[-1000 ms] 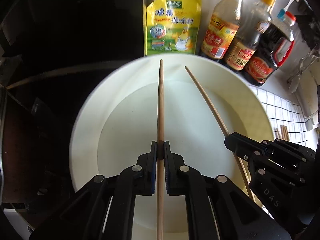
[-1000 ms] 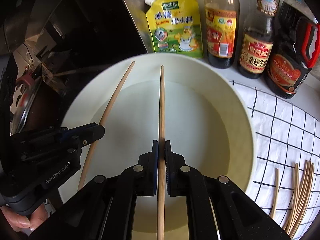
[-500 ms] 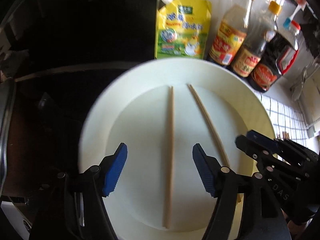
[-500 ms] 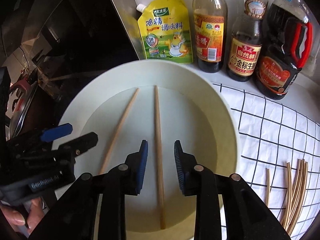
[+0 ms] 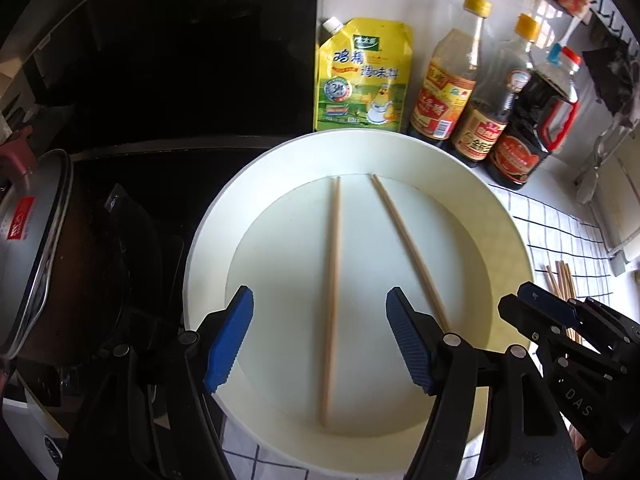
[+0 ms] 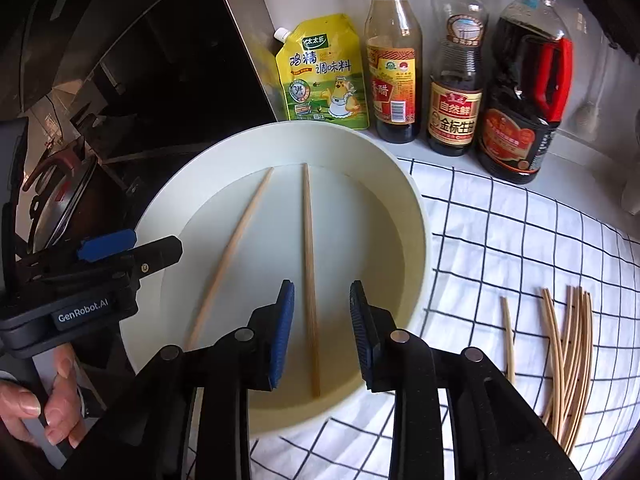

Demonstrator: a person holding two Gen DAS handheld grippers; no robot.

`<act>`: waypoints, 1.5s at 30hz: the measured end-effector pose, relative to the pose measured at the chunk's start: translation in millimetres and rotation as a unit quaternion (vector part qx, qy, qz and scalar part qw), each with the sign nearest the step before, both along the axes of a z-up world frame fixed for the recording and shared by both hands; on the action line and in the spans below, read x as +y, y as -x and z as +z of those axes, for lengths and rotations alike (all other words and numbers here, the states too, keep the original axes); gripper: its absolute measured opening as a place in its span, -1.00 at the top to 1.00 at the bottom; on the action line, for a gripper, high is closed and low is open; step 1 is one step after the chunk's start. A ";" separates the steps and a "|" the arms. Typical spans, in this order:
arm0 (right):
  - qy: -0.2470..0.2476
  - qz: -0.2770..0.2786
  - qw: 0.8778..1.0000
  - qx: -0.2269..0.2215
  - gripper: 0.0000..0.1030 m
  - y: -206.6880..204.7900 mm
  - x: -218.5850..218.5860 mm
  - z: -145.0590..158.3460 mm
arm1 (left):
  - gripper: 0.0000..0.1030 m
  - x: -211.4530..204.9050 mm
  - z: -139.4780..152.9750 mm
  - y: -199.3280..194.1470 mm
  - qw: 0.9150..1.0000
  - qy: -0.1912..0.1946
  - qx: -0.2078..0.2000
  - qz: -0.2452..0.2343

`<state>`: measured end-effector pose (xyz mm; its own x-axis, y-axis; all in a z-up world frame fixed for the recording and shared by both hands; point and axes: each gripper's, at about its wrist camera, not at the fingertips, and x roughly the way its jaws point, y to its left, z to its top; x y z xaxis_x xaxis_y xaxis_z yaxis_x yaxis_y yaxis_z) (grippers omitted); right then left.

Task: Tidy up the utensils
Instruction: 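Withdraw both open grippers from the bowl back to the chopstick bundle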

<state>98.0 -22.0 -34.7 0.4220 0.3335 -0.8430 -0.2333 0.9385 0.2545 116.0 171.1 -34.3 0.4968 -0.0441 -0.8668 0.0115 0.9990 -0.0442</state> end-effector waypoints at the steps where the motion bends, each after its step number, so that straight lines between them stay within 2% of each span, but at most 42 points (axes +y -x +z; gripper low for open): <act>1: 0.000 -0.002 1.000 -0.001 0.46 4.0 -2.2 1.5 | -0.33 -1.7 1.7 3.4 1.000 0.000 -0.003 -0.001; 5: 0.004 -0.011 1.000 -0.006 0.45 21.1 -12.7 9.3 | -0.35 -11.0 8.7 17.4 1.000 0.000 -0.011 -0.011; 9: 0.003 -0.021 1.000 -0.015 0.34 37.1 -27.3 18.5 | -0.37 -23.0 16.2 33.4 0.999 -0.005 -0.020 -0.026; 20: 0.001 -0.056 0.998 -0.024 0.29 79.5 -76.3 29.3 | -0.38 -68.1 28.6 67.7 0.997 -0.004 -0.034 -0.063; 33: 0.015 -0.112 0.993 -0.014 0.20 123.4 -159.6 28.3 | -0.44 -152.3 23.5 93.2 0.993 0.011 -0.021 -0.115; 36: 0.020 -0.120 0.992 -0.015 0.11 132.7 -181.4 26.0 | -0.48 -172.6 20.2 97.1 0.992 0.014 -0.017 -0.127; 45: 0.061 -0.143 0.988 -0.004 -0.03 153.2 -239.3 8.4 | -0.56 -225.3 0.1 104.3 0.990 0.029 0.001 -0.140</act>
<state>-55.2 -261.3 -26.3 0.4903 0.0957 -0.8663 0.0447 0.9899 0.1346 11.7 -54.3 -34.2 0.4558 -0.2289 -0.8601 0.2878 0.9524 -0.1009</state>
